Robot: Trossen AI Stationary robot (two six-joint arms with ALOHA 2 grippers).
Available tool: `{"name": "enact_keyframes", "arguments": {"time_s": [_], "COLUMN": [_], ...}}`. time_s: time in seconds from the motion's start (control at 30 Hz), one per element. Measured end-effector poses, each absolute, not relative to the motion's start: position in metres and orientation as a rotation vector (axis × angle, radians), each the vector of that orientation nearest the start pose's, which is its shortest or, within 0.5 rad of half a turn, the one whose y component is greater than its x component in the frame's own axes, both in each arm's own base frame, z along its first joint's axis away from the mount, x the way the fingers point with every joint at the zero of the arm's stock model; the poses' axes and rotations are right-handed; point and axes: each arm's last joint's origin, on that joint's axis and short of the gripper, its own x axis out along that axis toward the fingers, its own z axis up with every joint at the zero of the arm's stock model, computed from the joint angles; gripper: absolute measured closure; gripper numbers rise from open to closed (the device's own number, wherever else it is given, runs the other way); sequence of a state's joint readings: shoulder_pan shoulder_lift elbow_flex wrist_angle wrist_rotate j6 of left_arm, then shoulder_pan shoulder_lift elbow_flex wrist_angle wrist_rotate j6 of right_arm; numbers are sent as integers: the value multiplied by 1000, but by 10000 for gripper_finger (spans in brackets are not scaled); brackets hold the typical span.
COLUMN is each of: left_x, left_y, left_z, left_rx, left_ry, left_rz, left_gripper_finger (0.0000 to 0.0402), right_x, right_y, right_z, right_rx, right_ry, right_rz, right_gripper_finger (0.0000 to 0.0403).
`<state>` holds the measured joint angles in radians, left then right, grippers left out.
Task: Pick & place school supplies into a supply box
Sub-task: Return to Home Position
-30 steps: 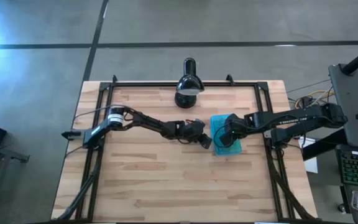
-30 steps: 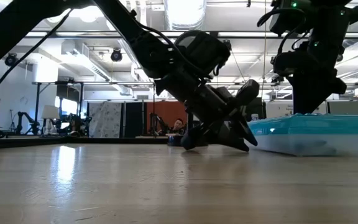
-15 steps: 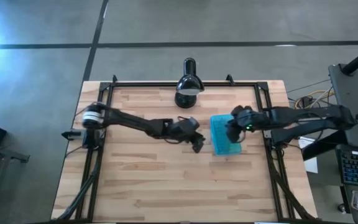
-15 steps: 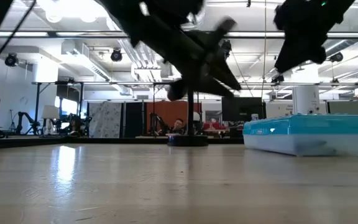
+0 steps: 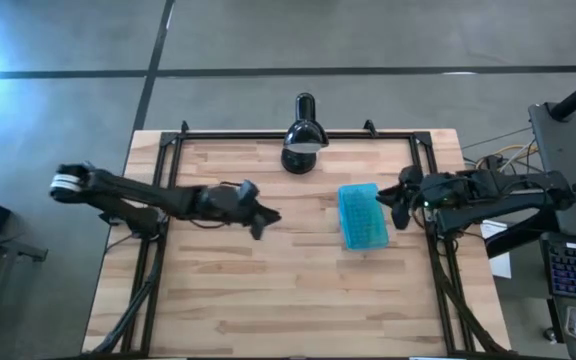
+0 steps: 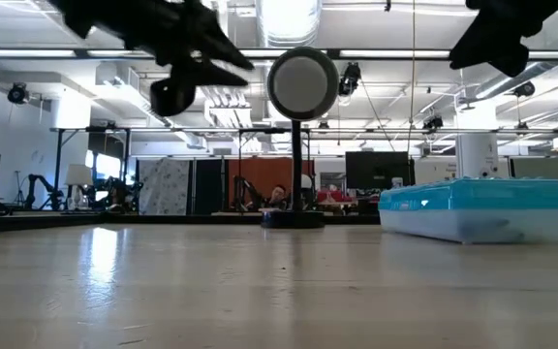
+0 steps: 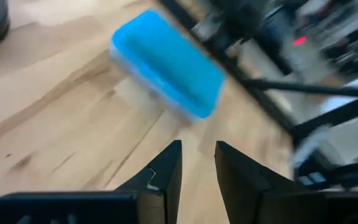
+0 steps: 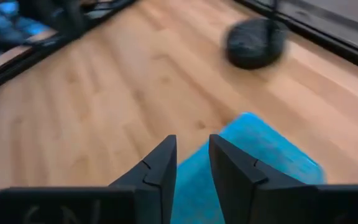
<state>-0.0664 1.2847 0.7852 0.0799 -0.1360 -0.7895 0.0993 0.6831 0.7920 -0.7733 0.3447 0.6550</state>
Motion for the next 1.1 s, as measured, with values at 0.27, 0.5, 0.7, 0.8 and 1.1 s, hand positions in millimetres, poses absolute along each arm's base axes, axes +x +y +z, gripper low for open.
{"name": "enact_keyframes", "arguments": {"time_s": [0.27,0.5,0.7,0.8,1.1], "left_x": [225,192,176,168,148], "left_y": [-27,-29,-26,-25,-21], "left_z": [227,202,196,191,173], "left_rx": [-810,-836,-815,-791,-752], "left_ry": [31,-138,-163,-166,-113], "left_rz": [6,-113,-125,-124,-92], "left_gripper_finger": [321,321,321,321,321], "right_x": [122,120,110,104,89], "right_y": [18,22,17,15,9], "right_z": [264,224,197,189,165], "right_rx": [513,577,607,616,538], "right_ry": [408,177,138,122,229], "right_rz": [-239,-127,-206,-228,-334], "right_gripper_finger": [325,323,319,321,331]}}
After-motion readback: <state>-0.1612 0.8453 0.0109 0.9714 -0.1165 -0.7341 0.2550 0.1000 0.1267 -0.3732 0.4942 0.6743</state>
